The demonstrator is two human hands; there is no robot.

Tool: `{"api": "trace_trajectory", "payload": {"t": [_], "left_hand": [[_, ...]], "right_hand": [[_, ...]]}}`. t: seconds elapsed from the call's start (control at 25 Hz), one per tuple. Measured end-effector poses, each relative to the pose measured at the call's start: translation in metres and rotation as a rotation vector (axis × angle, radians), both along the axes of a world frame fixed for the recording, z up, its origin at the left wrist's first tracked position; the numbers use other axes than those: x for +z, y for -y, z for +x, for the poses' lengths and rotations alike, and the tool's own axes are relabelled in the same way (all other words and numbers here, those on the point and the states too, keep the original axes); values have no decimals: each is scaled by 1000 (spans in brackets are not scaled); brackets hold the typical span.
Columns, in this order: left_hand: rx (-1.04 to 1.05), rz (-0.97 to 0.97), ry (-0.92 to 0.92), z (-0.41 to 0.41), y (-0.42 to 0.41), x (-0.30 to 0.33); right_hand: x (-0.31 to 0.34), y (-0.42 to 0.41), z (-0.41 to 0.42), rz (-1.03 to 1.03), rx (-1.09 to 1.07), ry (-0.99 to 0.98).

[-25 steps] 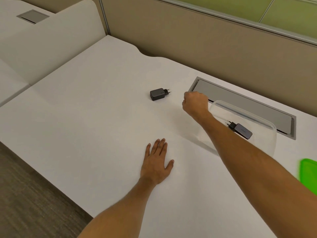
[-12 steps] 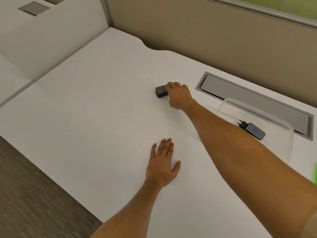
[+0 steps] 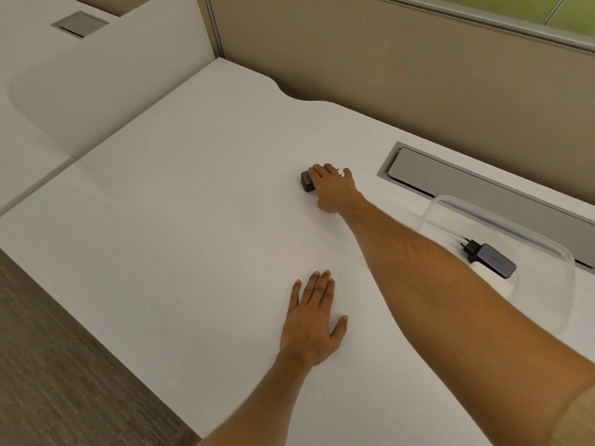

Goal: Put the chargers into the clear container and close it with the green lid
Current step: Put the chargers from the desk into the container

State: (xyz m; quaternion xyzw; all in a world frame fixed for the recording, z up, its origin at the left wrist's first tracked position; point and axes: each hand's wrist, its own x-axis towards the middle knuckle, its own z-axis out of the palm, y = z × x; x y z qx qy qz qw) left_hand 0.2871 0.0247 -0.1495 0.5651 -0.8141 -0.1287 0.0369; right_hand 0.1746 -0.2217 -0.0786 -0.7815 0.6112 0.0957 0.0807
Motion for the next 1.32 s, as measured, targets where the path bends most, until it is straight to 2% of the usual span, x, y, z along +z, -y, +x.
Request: {"api": "trace_trajectory", "payload": {"t": [0.32,0.6,0.8,1.16,1.32], "left_hand": [[-2,16,15,0,1,0],[-2,-1,10,2,0,2],[-6,-38,-17,1,-1,5],[-19,-39,-30,1,-3,8],[-22,-47,-25,2,-3,6]], "right_hand": [[1,-28,-3,-140,-64,0],[17,-72,-10,62,-119,21],[41,-99,-30,48,-172,84],[109,-134,-94,-180,-478,261],[119,-153,-130,-182,-619,288]]}}
